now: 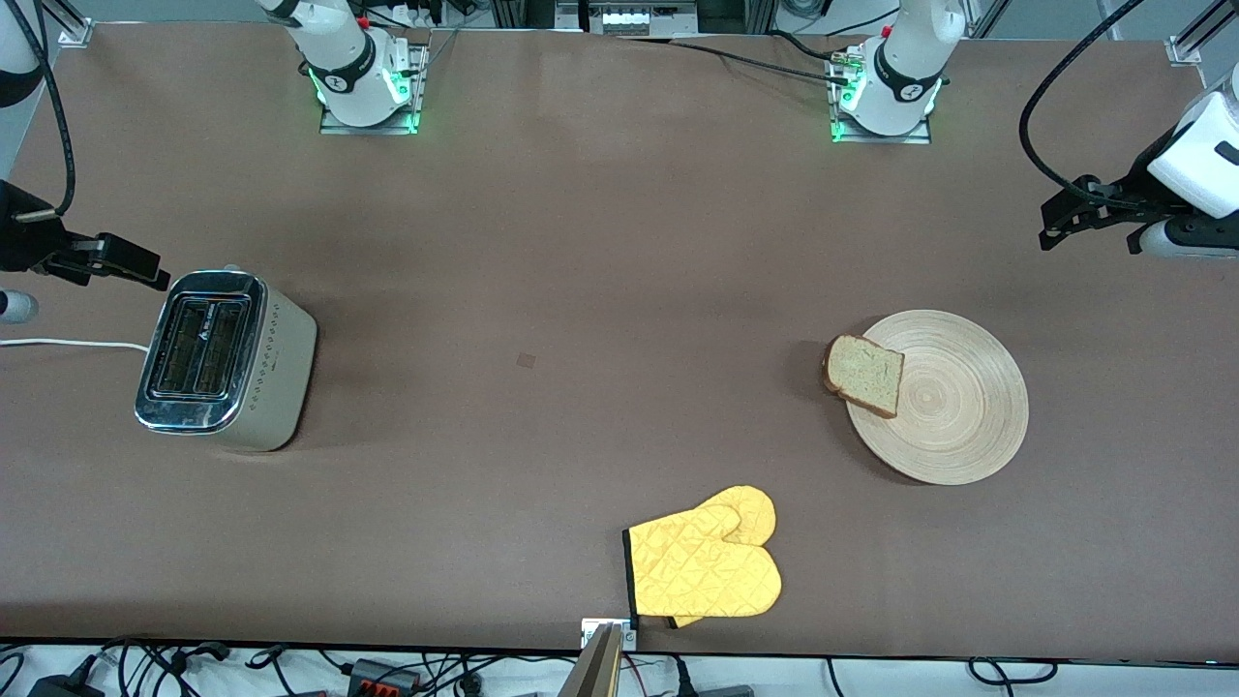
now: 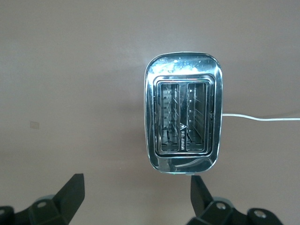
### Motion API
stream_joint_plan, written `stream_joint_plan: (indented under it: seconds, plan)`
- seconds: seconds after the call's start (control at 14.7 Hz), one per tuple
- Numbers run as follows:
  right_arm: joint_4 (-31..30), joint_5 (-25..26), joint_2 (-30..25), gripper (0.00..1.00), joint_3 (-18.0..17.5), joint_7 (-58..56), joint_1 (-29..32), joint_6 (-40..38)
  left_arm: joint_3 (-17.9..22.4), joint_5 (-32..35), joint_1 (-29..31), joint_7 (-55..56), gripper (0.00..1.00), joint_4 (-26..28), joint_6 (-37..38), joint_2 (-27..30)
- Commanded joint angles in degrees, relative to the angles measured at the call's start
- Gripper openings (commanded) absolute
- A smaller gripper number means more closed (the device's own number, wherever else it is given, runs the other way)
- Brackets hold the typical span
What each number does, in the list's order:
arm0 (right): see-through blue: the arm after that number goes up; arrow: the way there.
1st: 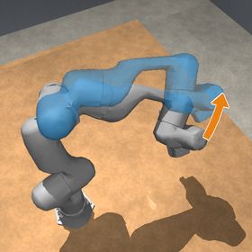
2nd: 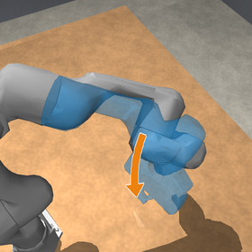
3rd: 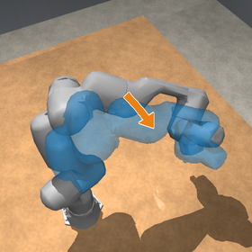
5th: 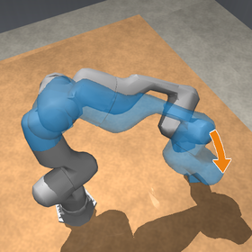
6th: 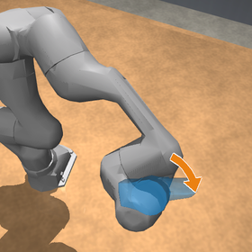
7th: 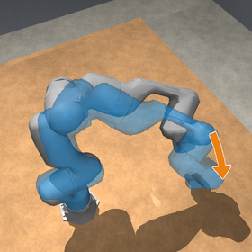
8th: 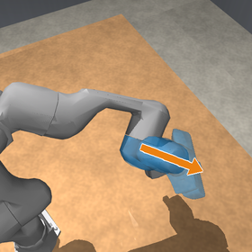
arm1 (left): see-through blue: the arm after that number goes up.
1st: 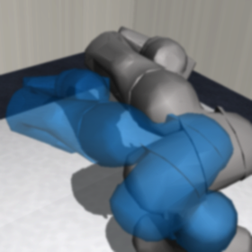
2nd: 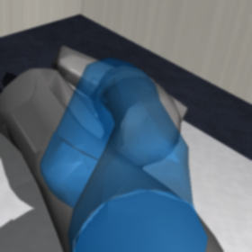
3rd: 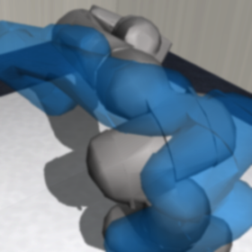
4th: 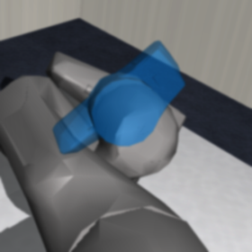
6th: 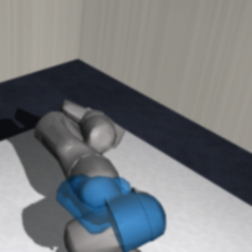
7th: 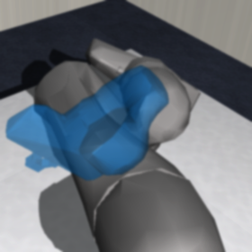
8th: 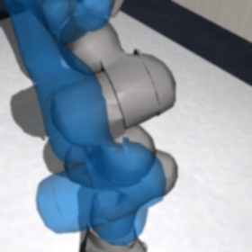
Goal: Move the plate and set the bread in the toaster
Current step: 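Move the left gripper toward the wooden plate's rim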
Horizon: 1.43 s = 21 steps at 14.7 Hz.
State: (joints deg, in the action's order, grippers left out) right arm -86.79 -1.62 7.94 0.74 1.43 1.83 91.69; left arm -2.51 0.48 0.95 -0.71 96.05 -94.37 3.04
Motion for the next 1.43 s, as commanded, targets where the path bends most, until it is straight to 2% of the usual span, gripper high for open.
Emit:
stream_joint_plan:
  seconds: [0.0, 0.75, 1.22, 1.36]
  plan:
    - [0.3, -0.5, -0.3, 1.0, -0.2, -0.3, 0.1, -0.7, -0.3, 0.0, 0.1, -1.0, 1.0, -2.3, 0.9, -1.0]
    - [0.3, -0.3, -0.2, 1.0, -0.1, -0.5, 0.1, -0.7, -0.3, 0.0, 0.1, -0.8, 1.0, -2.2, 1.0, -2.3]
    - [0.3, -0.3, -0.2, 1.0, -0.1, -0.5, 0.2, -0.7, -0.3, -0.1, -0.7, -1.3, 1.0, -2.6, 5.1, -3.3]
    - [0.3, -0.3, -0.2, 1.0, -0.1, -0.6, 0.2, -0.7, 0.0, -2.2, 0.2, -1.5, 1.0, -2.6, 7.1, -3.7]
